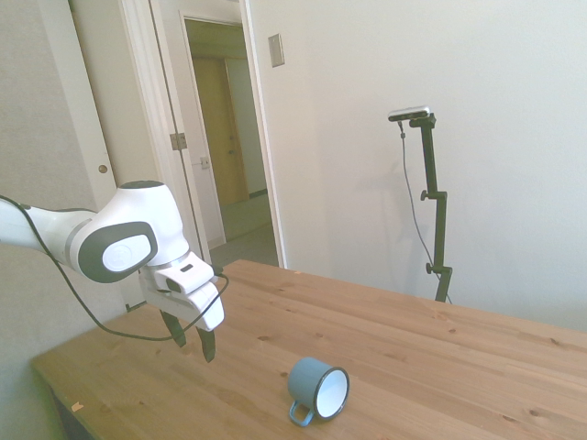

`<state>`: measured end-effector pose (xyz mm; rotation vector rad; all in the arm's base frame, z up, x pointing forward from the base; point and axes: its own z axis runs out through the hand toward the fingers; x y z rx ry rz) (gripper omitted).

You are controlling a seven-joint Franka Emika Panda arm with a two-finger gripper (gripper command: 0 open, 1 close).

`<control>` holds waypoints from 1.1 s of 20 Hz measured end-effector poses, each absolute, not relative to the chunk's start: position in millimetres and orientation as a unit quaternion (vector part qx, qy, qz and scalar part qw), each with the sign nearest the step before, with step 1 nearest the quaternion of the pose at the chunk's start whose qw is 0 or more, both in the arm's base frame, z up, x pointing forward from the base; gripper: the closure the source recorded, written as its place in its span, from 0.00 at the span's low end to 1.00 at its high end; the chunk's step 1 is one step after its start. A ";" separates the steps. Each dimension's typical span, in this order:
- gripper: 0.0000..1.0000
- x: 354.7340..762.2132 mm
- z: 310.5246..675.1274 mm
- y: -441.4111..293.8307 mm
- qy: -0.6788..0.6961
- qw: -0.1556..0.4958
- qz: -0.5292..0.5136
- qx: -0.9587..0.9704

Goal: Flip the mug upright

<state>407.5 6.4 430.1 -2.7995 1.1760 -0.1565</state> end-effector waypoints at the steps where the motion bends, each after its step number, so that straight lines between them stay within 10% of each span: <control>1: 0.00 407.6 430.0 6.2 0.387 0.050 -0.051 -0.919; 22: 0.00 442.0 494.7 -233.8 0.505 0.038 -0.086 -0.858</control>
